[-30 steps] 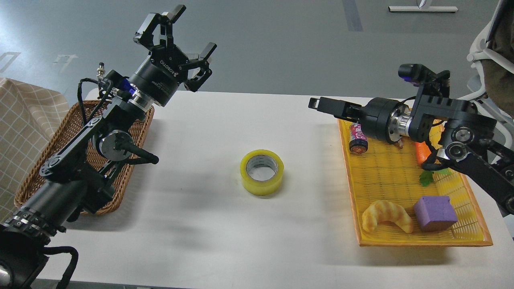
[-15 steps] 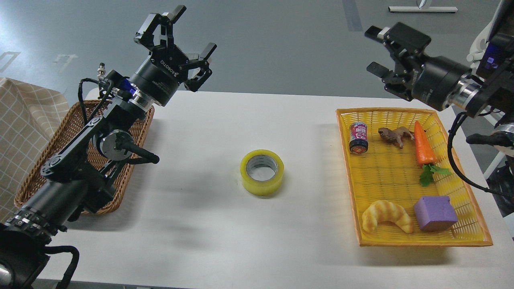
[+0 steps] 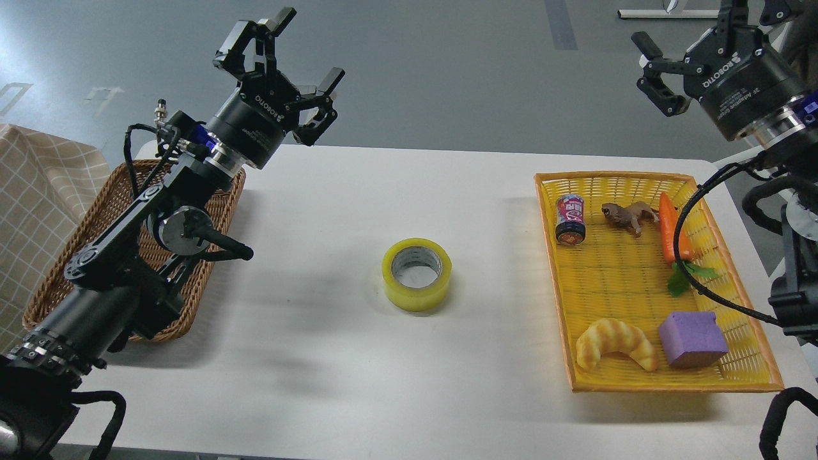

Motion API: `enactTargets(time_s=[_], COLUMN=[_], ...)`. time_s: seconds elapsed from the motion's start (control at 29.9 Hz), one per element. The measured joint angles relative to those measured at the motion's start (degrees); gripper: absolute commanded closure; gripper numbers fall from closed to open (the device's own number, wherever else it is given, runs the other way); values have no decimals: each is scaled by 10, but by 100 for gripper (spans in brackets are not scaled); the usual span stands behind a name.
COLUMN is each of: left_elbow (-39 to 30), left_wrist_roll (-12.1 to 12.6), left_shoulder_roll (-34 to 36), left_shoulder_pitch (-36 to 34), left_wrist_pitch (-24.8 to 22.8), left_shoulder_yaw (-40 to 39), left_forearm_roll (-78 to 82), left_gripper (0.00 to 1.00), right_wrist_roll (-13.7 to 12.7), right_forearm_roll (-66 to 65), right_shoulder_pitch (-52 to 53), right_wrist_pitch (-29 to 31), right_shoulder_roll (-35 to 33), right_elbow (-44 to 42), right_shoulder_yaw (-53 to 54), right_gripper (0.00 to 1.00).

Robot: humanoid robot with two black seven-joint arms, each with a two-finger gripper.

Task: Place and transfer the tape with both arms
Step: 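Withdraw the right gripper up and away from the tape roll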

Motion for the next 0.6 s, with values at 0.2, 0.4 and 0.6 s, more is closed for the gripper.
enactTargets(time_s=[0.2,0.4,0.6], left_elbow=[0,0,0], left_wrist_roll=[1,5,5], left_shoulder_roll=[1,0,-3], left_shoulder_pitch=[-4,-8,-9], left_wrist_pitch=[0,0,0], left_shoulder_yaw=[-1,-3,-4], left_forearm_roll=[-1,-3,-3], left_gripper=[2,2,2], right_wrist_roll=[0,-3,-6], right_forearm_roll=[88,171,180], right_shoulder_pitch=[0,-14,-37], right_wrist_pitch=[0,0,0], right_shoulder_roll=[34,49,60], right_elbow=[-28,-31,-30], right_shoulder_yaw=[16,14,14], right_gripper=[0,0,0])
